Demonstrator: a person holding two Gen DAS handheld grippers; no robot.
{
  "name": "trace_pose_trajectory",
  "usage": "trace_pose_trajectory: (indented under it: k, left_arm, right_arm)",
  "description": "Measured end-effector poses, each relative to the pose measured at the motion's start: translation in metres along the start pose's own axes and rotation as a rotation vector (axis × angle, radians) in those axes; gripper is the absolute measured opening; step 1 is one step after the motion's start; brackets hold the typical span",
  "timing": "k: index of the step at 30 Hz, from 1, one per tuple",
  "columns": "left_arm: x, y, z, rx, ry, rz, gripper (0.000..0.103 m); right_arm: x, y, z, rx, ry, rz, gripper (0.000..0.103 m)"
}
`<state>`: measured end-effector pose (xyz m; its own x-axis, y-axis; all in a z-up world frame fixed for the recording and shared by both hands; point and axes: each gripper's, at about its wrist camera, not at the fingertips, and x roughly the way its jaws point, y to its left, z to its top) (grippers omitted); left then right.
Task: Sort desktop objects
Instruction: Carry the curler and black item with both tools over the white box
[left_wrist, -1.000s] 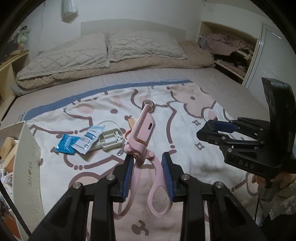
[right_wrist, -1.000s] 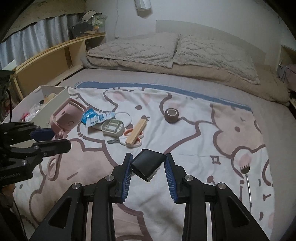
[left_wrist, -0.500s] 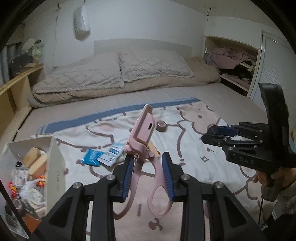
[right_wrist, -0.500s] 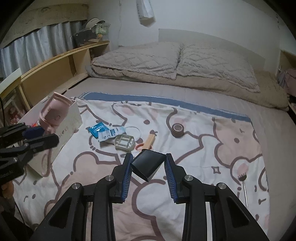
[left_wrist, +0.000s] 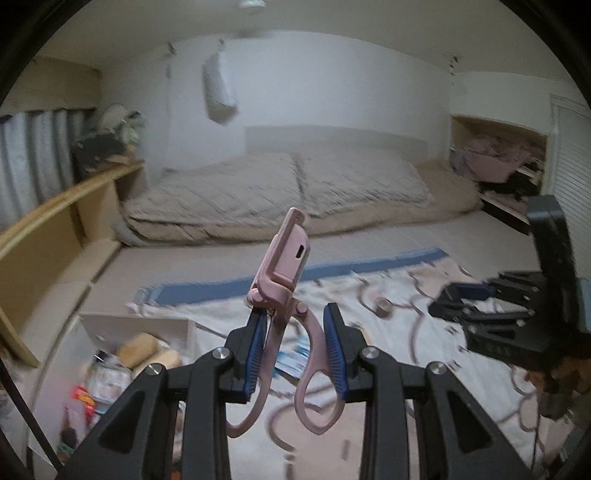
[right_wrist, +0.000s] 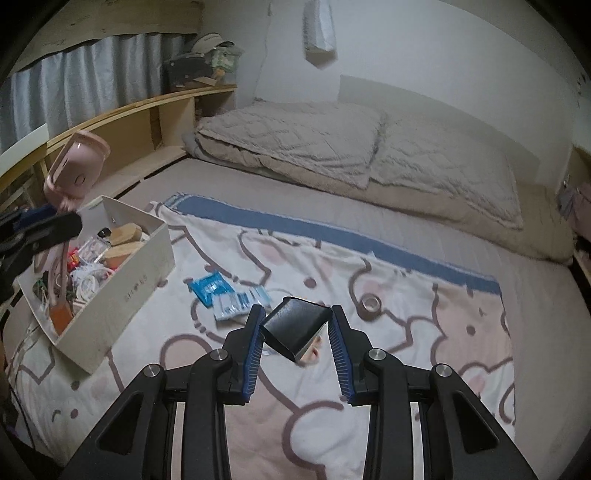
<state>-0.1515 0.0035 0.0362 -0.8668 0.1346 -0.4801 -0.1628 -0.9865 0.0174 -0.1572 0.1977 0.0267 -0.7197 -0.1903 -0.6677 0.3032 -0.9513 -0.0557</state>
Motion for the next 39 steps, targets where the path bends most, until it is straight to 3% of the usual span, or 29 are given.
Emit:
trace_pose_trajectory:
  k: [4,8,17,27,39]
  left_arm:
    - [0.003,0.033,0.006,-0.043,-0.035,0.066,0.032]
    - [0.006,0.072,0.009,-0.130,-0.016,0.102,0.032]
    - [0.008,0.158,0.016,-0.191,-0.014,0.187,0.032]
    - [0.018,0.238,-0.009,-0.273,0.053,0.248,0.032]
    - [0.073,0.289,-0.045,-0.293,0.196,0.300,0.032]
  right_arm:
    - [0.000,0.021,0.012,-0.028,-0.021,0.022,0.035]
    - [0.007,0.046,0.019,-0.062,-0.028,0.033,0.035]
    - [0.038,0.099,0.031,-0.081,-0.007,0.077,0.035]
    - [0.072,0.160,0.056,-0.079,-0.012,0.153,0.035]
    - [0.115,0.219,0.074,-0.099,0.035,0.203,0.035]
